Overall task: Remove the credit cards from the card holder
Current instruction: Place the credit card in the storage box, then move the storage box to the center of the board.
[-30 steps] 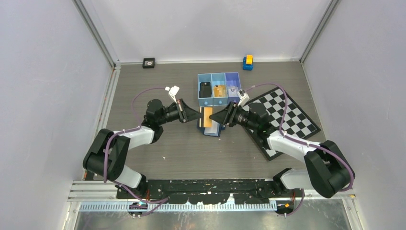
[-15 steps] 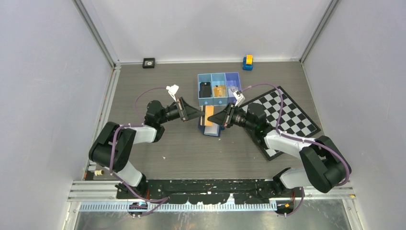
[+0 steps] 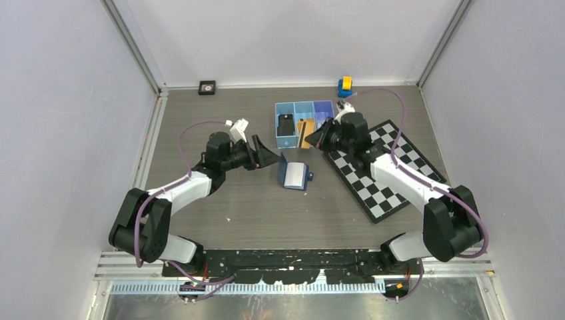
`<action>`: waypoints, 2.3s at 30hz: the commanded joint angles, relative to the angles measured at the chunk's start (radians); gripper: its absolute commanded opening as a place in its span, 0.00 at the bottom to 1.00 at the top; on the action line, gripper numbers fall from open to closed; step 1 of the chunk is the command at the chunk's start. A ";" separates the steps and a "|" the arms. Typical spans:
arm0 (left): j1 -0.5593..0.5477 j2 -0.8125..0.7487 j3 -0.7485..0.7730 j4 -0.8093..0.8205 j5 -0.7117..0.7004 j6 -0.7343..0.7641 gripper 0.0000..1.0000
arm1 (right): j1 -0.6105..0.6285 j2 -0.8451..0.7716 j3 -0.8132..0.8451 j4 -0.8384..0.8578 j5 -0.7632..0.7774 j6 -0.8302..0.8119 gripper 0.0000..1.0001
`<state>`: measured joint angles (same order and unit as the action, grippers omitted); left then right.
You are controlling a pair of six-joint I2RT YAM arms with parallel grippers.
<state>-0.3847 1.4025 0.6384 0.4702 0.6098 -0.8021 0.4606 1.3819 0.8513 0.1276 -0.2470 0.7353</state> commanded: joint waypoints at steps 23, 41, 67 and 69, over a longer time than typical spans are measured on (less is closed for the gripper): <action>-0.087 0.180 0.187 -0.365 -0.147 0.148 0.53 | -0.047 0.712 0.915 -0.619 0.076 -0.259 0.00; -0.087 0.120 0.160 -0.356 -0.188 0.158 0.51 | -0.027 0.636 0.894 -0.596 0.189 -0.248 0.63; -0.085 -0.248 0.000 -0.364 -0.517 0.176 0.56 | 0.187 0.763 1.145 -0.782 0.527 -0.338 0.59; -0.085 -0.241 0.003 -0.364 -0.511 0.176 0.56 | 0.183 0.745 1.134 -0.783 0.554 -0.346 0.60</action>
<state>-0.4694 1.1667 0.6430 0.0910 0.1261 -0.6453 0.6506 2.2475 1.9854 -0.6697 0.2405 0.4320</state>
